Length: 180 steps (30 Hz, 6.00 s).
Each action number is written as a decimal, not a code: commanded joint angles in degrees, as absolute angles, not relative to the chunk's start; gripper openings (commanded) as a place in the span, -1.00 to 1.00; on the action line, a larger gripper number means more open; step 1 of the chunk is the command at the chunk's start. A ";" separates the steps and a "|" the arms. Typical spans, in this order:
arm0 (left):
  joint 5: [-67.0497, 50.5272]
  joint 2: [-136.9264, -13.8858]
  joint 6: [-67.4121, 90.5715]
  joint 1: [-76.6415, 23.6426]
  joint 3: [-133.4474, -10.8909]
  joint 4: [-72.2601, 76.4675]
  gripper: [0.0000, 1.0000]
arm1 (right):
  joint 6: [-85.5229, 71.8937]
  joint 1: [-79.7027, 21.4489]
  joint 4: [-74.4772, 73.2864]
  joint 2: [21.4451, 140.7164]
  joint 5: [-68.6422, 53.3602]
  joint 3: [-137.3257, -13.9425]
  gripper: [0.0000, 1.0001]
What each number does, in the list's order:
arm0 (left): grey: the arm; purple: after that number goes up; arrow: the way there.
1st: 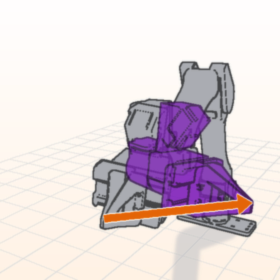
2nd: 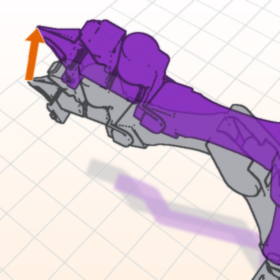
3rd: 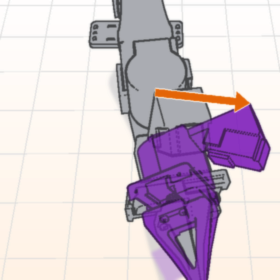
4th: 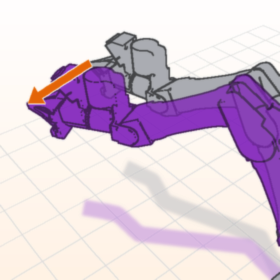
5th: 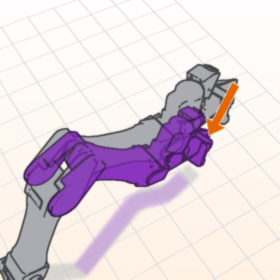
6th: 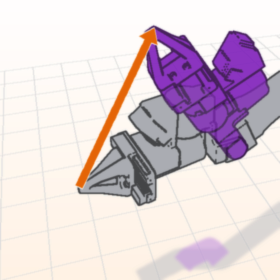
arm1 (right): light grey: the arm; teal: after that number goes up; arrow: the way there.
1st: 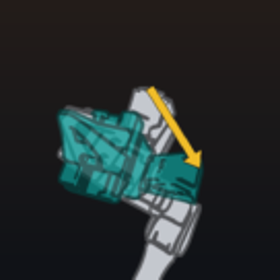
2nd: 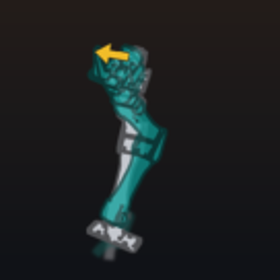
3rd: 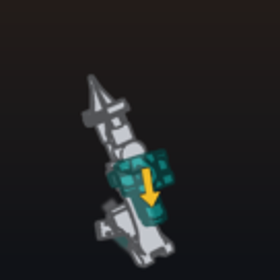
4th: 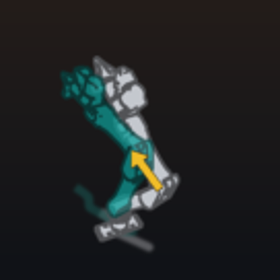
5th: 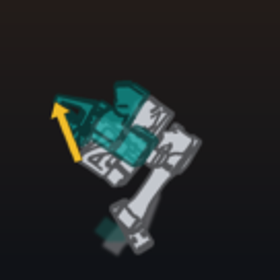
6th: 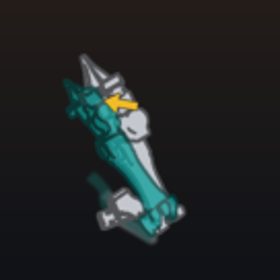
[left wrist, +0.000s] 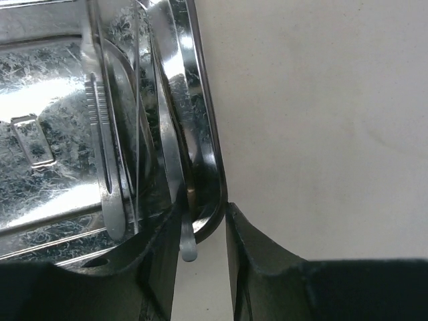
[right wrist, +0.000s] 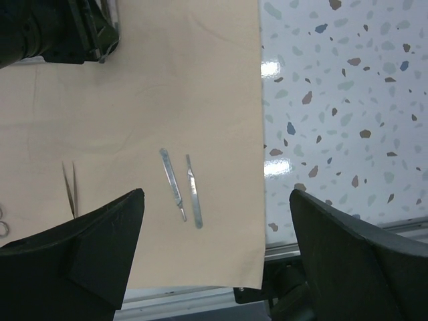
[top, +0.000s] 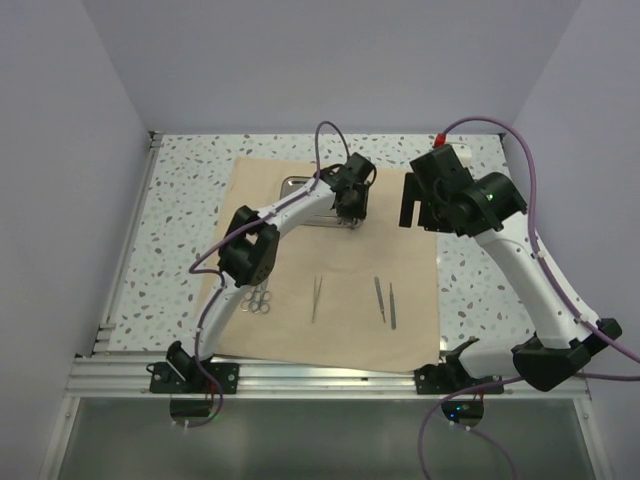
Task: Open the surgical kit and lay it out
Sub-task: Pick up the medical item from the container, then place the medical item in the surgical kit, then pick up the medical item from the container, then place the medical item in the surgical kit, then pick up the medical item from the container.
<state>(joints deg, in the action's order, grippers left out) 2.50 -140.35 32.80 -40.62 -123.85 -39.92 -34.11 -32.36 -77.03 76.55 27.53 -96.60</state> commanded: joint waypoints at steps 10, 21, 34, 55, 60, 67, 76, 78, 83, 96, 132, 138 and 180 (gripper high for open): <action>9.40 -143.26 38.41 -40.78 -126.30 -43.68 -0.36 | -28.74 -29.97 -75.06 75.32 28.56 -96.68 0.90; 6.59 -145.11 38.41 -40.87 -125.07 -43.86 -0.97 | -27.07 -29.00 -74.18 75.15 26.64 -96.24 0.90; 7.03 -132.02 34.54 -40.69 -127.71 -43.42 -1.00 | -27.86 -29.00 -72.34 71.72 24.08 -93.78 0.90; 16.52 -88.86 54.22 -55.45 -65.68 -38.33 -1.00 | -25.75 -28.92 -69.18 73.64 17.23 -96.85 0.90; 14.68 -86.93 57.30 -57.56 -60.65 -35.69 -0.85 | -27.51 -28.92 -66.01 78.04 15.12 -98.61 0.89; 15.38 -85.79 58.01 -60.03 -61.61 -36.99 0.28 | -30.41 -29.00 -58.38 88.41 10.91 -102.39 0.85; 19.95 -78.85 52.57 -53.29 -71.10 -47.28 0.54 | -31.90 -28.92 -59.66 114.47 8.26 -123.11 0.68; 17.76 -75.42 50.90 -49.85 -70.84 -47.37 0.55 | -31.99 -28.92 -61.16 119.68 8.61 -129.71 0.56; 16.61 -70.93 43.95 -42.02 -70.40 -47.72 0.57 | -34.18 -28.92 -65.12 132.26 11.59 -136.92 0.30; 10.82 -73.65 34.37 -33.05 -68.64 -44.56 0.54 | -38.49 -29.09 -66.36 141.85 13.18 -136.14 0.03; 8.44 -81.55 29.79 -23.82 -76.11 -44.12 0.41 | -43.48 -35.76 -58.64 111.29 2.47 -110.77 -1.00; 8.70 -84.46 31.55 -23.64 -82.52 -45.96 0.40 | -53.33 -42.87 -48.01 99.94 -7.89 -87.74 -1.00; 7.12 -134.46 36.91 -32.78 -129.71 -48.78 0.19 | -42.10 -38.50 -78.57 72.25 23.55 -97.91 0.56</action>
<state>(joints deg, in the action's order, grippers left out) 7.62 -130.91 36.40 -33.43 -123.31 -47.62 -43.11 -38.35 -71.94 71.26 18.48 -99.29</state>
